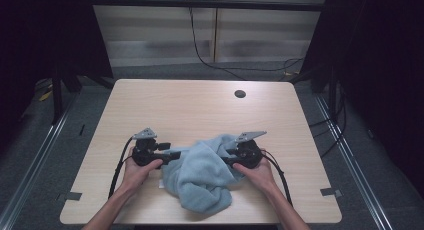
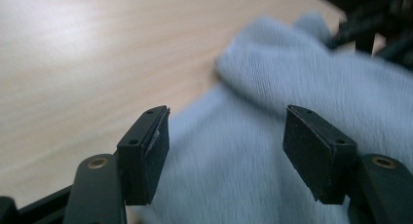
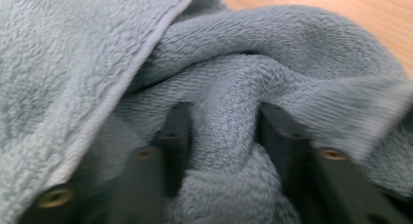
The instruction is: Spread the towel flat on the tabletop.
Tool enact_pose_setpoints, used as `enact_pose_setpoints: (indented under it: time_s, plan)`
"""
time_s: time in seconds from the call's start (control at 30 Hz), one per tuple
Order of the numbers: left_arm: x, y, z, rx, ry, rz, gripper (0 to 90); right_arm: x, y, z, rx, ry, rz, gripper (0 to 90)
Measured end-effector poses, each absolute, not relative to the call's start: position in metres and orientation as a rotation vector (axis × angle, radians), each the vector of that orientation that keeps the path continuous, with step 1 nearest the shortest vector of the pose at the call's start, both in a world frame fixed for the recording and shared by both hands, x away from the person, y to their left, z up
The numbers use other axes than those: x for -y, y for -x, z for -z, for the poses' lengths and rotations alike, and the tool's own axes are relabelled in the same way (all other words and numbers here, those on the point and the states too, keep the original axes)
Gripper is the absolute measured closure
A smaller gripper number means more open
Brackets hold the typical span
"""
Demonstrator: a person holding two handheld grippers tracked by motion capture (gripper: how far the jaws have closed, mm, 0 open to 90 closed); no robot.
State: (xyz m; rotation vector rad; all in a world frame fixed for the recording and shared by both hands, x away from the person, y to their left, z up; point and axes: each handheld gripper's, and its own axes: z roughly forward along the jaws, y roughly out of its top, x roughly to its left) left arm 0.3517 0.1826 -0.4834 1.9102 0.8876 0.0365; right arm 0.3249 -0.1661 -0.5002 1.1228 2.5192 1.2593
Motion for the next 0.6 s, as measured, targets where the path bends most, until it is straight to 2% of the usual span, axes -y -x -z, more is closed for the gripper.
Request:
enact_pose_setpoints:
  time_s: [0.03, 0.1, 0.27, 0.33, 0.43, 0.47, 0.53, 0.6]
  plan:
    - [-0.182, -0.354, 0.480, -0.891, -1.894, -0.026, 33.3, 0.164, -0.324, 0.501, -2.528, -1.113, -1.273, 66.5]
    - [-0.179, -0.355, 0.477, -0.868, -1.883, -0.016, 32.4, 0.158, -0.323, 0.502, -2.543, -1.099, -1.306, 70.1]
    - [-0.161, -0.353, 0.489, -0.820, -1.968, 0.089, 25.5, 0.141, -0.322, 0.502, -2.561, -1.051, -1.326, 71.7]
    - [-0.157, -0.352, 0.493, -0.792, -1.981, 0.137, 28.5, 0.135, -0.322, 0.502, -2.561, -1.039, -1.323, 71.7]
    - [-0.153, -0.348, 0.492, -0.741, -2.016, 0.152, 53.4, 0.136, -0.322, 0.502, -2.556, -1.051, -1.333, 71.8]
    - [-0.154, -0.348, 0.492, -0.730, -2.015, 0.174, 64.9, 0.136, -0.322, 0.501, -2.553, -1.051, -1.333, 71.9]
    - [-0.156, -0.347, 0.491, -0.724, -2.014, 0.148, 80.4, 0.136, -0.322, 0.500, -2.549, -1.055, -1.333, 72.0]
    - [-0.161, -0.347, 0.486, -0.733, -1.981, 0.121, 83.9, 0.137, -0.322, 0.498, -2.533, -1.057, -1.340, 72.4]
